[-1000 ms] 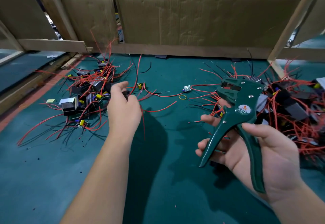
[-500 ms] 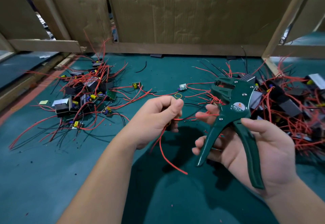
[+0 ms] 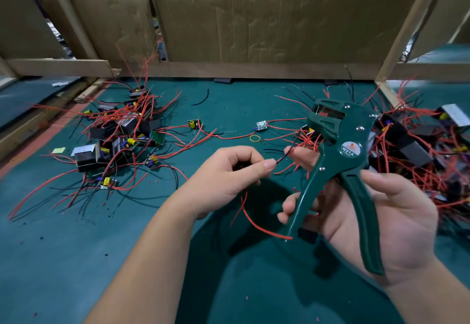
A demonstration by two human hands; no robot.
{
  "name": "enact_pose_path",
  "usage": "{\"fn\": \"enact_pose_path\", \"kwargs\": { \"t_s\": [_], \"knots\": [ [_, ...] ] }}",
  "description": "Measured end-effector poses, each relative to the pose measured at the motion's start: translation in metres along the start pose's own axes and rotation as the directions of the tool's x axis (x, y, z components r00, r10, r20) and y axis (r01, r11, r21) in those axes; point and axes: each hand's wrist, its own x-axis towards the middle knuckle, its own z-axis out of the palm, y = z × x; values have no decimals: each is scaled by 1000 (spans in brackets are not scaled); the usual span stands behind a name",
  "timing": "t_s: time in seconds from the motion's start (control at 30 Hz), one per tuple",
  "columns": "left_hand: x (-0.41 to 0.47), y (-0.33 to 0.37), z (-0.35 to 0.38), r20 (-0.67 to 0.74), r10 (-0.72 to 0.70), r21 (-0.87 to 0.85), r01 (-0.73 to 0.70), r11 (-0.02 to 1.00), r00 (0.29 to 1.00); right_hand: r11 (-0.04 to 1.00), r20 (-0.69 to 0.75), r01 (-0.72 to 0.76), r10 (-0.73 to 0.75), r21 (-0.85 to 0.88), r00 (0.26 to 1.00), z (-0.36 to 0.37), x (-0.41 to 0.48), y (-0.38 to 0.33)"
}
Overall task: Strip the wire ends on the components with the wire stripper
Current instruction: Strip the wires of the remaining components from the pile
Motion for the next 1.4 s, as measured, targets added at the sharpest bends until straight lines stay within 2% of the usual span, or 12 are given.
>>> {"fn": "enact_pose_path", "kwargs": {
  "t_s": [0.07,0.13,0.23,0.33,0.5,0.57,0.77,0.9,1.13,1.23,1.3,1.4],
  "knots": [
    [0,-2,0,34,1,58,-3,998,999,1000,-7,-4,4,-5,1000,1,0,0],
    [1,-3,0,43,-5,92,1,996,999,997,-76,-9,4,-71,997,0,1,1],
    [1,-3,0,42,8,7,-8,1000,999,995,-128,-36,24,-91,991,3,0,3],
    [1,-3,3,46,13,-7,-13,1000,999,993,-161,-59,42,-102,986,6,0,6],
    [3,-3,11,-5,42,-183,-42,982,999,989,-164,-71,48,-132,985,10,1,4],
    [4,-3,11,-14,59,-201,-61,978,998,990,-165,-55,33,-131,986,10,1,4],
    [2,0,11,-33,190,-99,-192,976,981,992,-167,-25,4,-122,986,10,1,1],
    [0,3,12,6,209,-11,-209,978,978,992,-178,-1,-21,-123,984,8,0,-1],
    [1,7,14,-44,191,62,-188,980,981,987,-192,39,-69,-156,979,5,0,0],
    [2,7,13,-106,202,82,-194,978,974,978,-244,52,-102,-202,964,5,0,-1],
    [3,6,9,-211,209,75,-197,977,955,973,-255,78,-134,-217,958,4,0,-2],
    [4,7,2,-344,241,44,-241,970,908,980,-267,22,-75,-197,961,0,1,-5]
  ]
}}
